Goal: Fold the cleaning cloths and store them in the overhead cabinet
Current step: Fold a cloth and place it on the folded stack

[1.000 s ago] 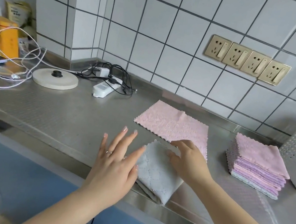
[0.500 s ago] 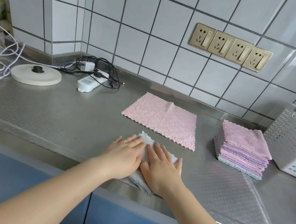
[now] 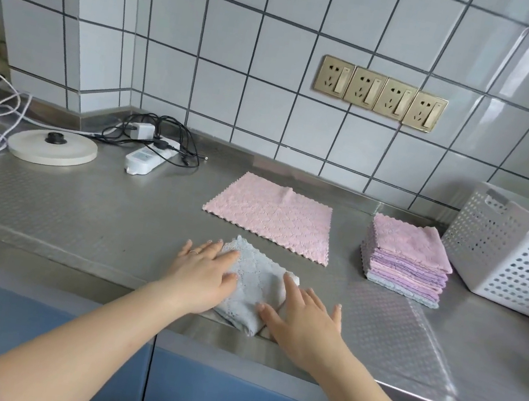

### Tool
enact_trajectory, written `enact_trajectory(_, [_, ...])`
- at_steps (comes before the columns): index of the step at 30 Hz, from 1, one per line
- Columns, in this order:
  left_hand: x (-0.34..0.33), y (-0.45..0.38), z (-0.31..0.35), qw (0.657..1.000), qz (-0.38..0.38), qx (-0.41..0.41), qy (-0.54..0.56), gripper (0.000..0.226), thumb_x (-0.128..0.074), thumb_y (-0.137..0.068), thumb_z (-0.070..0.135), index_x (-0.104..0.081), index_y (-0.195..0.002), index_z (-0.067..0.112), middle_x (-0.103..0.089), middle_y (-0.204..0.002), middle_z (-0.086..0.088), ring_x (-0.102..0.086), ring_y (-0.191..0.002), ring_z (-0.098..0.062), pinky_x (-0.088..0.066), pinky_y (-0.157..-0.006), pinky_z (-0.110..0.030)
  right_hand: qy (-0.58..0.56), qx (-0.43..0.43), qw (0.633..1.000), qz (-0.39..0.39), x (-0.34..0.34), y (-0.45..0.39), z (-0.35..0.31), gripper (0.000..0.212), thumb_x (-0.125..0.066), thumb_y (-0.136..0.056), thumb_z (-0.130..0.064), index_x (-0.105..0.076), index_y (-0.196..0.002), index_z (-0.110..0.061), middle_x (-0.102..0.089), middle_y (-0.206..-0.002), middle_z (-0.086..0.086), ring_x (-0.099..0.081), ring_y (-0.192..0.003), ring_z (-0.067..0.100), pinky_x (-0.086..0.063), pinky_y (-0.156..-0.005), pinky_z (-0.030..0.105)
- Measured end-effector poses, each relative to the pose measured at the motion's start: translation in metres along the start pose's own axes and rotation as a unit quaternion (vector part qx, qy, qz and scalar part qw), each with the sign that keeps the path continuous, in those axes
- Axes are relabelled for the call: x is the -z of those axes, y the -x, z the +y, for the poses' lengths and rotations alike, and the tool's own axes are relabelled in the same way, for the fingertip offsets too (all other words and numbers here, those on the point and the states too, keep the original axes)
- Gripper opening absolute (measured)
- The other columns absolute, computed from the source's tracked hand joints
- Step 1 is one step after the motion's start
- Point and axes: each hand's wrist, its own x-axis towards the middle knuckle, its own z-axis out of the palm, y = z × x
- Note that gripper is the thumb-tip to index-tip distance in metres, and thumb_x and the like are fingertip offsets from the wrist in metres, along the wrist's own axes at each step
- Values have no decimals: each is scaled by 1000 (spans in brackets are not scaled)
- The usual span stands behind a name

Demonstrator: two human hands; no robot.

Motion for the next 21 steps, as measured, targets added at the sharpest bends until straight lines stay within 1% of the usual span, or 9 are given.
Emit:
enact_trajectory(3, [1,-1,3,1000,4,5,7,55,-28,-96,42,-17,-149,29,-9,-159,-5,-9,-146,-20,-2,-119,-44,-78,31,996,26,-2,0,-7,70,-43,-92,-50,-10,-149,-27,-35,-149,2,-37,-134,22,-21,-113,47])
enact_trajectory(5, [1,-1,3,1000,5,11,16,56,-30,-96,42,-18,-149,28,-10,-158,-6,-10,-146,-20,-3,-119,-44,-162,58,983,57,-3,-3,-9,68,-52,-90,-34,-16,-148,-27,-33,-147,2,-49,-118,17,-37,-99,30])
enact_trajectory(7, [1,-2,2,999,16,15,39,56,-35,-95,42,-22,-148,26,-14,-158,-6,-15,-145,-21,-7,-119,-42,-247,78,961,94,-6,-10,-12,66,-55,-87,-17,-25,-145,-28,-33,-144,0,-49,-97,5,-37,-81,13])
enact_trajectory(8, [0,-3,2,997,29,15,72,56,-41,-95,40,-26,-147,25,-18,-157,-6,-19,-144,-20,-10,-118,-39,-295,77,946,112,-7,-13,-13,66,-54,-85,-10,-30,-143,-29,-35,-141,0,-47,-89,4,-38,-79,10])
enact_trajectory(10, [2,-6,3,979,65,15,193,54,-55,-91,30,-38,-142,21,-30,-152,-5,-28,-140,-16,-19,-112,-26,-398,58,906,135,-7,-21,-12,67,-49,-79,-1,-39,-137,-32,-47,-122,1,-45,-80,7,-44,-75,18])
enact_trajectory(13, [8,-10,8,916,105,19,386,46,-66,-84,13,-54,-127,23,-48,-140,2,-41,-132,-13,-28,-101,-18,-542,7,828,141,4,-26,-6,59,-45,-77,5,-55,-118,-35,-56,-85,-3,-50,-63,14,-46,-61,26])
enact_trajectory(16, [17,-14,19,835,81,15,544,41,-64,-84,2,-56,-112,30,-50,-129,5,-44,-121,-7,-33,-92,-19,-651,-13,747,138,23,-28,9,48,-47,-83,6,-65,-98,-35,-64,-100,-4,-61,-81,22,-53,-75,41])
enact_trajectory(19, [23,-19,35,753,0,12,658,38,-57,-87,-2,-59,-109,29,-57,-116,5,-52,-89,-3,-37,-68,-20,-695,-32,703,147,39,-29,32,42,-44,-87,7,-67,-92,-27,-67,-86,1,-57,-70,20,-49,-66,34])
enact_trajectory(21, [23,-26,47,742,-41,2,669,38,-55,-88,-2,-61,-110,29,-62,-105,5,-53,-70,-5,-37,-62,-22,-696,-40,699,159,48,-31,52,39,-44,-88,7,-67,-97,-23,-64,-72,-3,-55,-55,11,-48,-53,24])
